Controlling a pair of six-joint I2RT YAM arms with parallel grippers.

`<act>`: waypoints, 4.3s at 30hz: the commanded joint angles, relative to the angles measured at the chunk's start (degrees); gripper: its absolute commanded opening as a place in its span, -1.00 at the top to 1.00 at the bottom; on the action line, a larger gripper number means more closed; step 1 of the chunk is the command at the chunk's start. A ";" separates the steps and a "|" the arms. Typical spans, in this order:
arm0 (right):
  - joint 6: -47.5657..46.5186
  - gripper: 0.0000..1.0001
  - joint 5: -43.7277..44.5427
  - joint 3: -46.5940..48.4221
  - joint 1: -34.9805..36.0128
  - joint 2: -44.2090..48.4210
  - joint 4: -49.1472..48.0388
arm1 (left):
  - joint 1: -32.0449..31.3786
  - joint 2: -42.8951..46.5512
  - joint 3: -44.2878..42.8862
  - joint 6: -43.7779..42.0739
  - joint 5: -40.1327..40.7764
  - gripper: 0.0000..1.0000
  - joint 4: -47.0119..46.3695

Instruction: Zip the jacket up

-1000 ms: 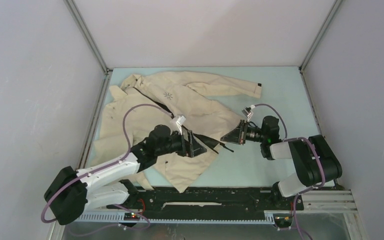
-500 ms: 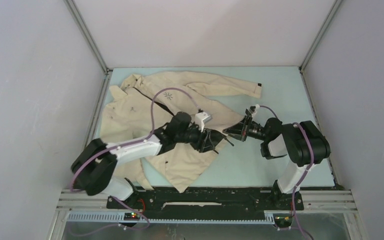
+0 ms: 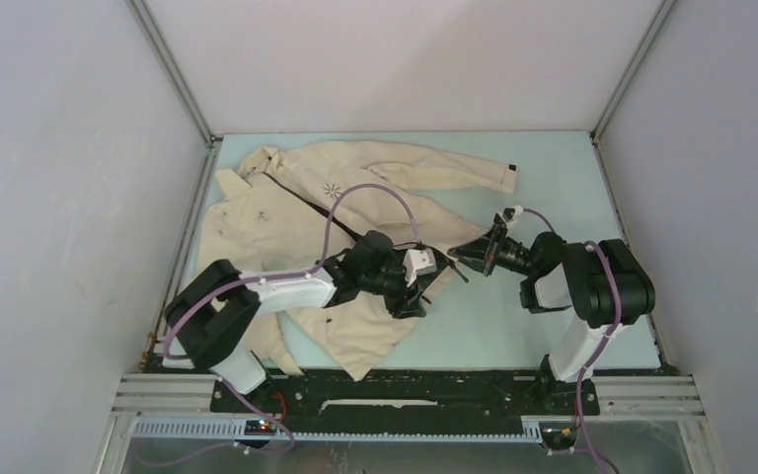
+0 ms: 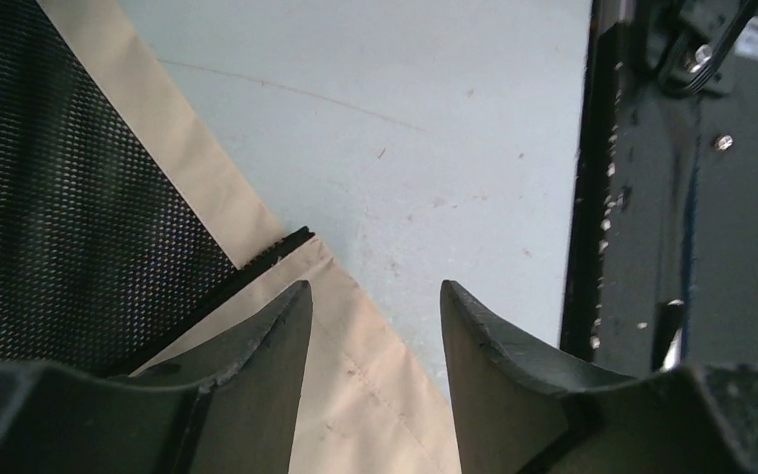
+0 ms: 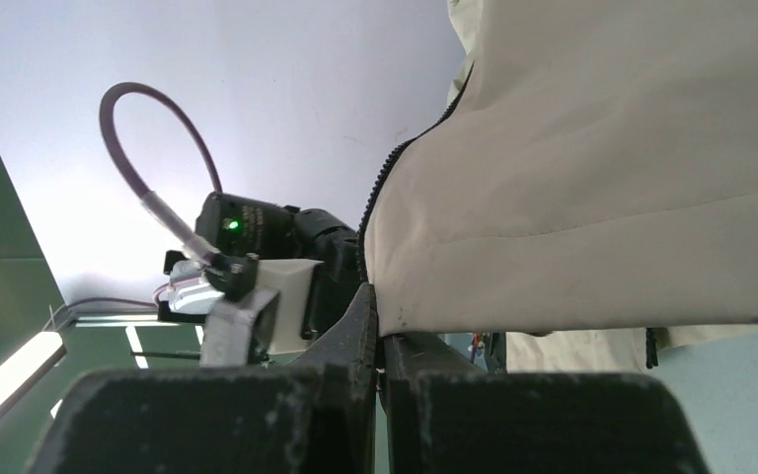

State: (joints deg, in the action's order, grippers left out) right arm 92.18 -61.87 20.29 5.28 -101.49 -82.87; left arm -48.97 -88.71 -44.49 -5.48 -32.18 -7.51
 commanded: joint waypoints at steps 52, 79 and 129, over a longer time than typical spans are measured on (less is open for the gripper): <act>-6.16 1.00 -4.53 0.11 -2.60 1.71 -3.93 | 4.22 -4.18 4.42 -22.34 4.99 0.79 -6.06; -1.37 1.00 6.88 -4.11 5.96 5.53 -4.01 | -3.53 19.28 8.74 20.32 36.53 1.00 -5.41; -10.54 1.00 16.58 -4.11 13.35 17.99 17.57 | -15.97 12.50 -3.62 20.46 57.14 1.00 7.12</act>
State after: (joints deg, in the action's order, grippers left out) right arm 82.87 -46.17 14.41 18.22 -85.14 -64.97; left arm -64.23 -76.09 -44.29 15.38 23.83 0.97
